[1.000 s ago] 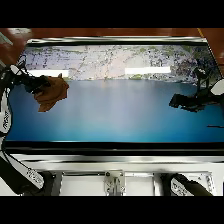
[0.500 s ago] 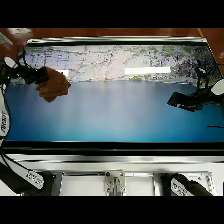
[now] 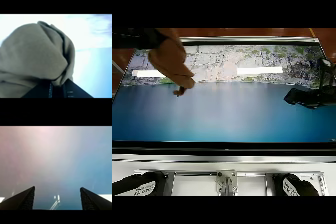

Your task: Fold the shirts.

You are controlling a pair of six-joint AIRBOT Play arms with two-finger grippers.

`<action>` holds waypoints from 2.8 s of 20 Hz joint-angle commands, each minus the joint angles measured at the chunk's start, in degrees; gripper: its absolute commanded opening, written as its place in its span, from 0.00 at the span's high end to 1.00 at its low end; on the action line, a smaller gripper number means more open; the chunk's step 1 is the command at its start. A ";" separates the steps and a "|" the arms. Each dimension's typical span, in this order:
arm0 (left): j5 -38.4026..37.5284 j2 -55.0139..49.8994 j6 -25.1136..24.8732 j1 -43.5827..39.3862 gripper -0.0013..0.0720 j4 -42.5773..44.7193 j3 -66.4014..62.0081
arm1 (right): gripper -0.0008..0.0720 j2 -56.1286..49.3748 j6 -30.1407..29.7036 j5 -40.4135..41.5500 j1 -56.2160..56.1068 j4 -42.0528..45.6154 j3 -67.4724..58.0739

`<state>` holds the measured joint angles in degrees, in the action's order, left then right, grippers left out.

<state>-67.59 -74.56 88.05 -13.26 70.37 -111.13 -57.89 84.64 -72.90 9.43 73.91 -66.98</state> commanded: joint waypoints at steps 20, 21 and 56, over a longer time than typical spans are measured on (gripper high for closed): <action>-1.53 -14.38 9.57 -21.79 0.01 2.93 23.06 | 0.05 3.85 -3.19 -2.45 0.04 -1.66 14.32; -4.57 -14.01 7.91 -19.23 0.01 2.93 23.08 | 0.05 2.47 -3.34 -2.10 0.04 -1.68 14.32; 7.69 -11.19 -3.58 -11.76 0.93 -22.12 50.73 | 0.16 -34.42 -10.78 23.96 -13.79 -40.09 14.29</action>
<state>-58.74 -86.63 84.64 -24.99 47.33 -60.42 -90.48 73.25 -53.04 -1.91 37.32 -52.64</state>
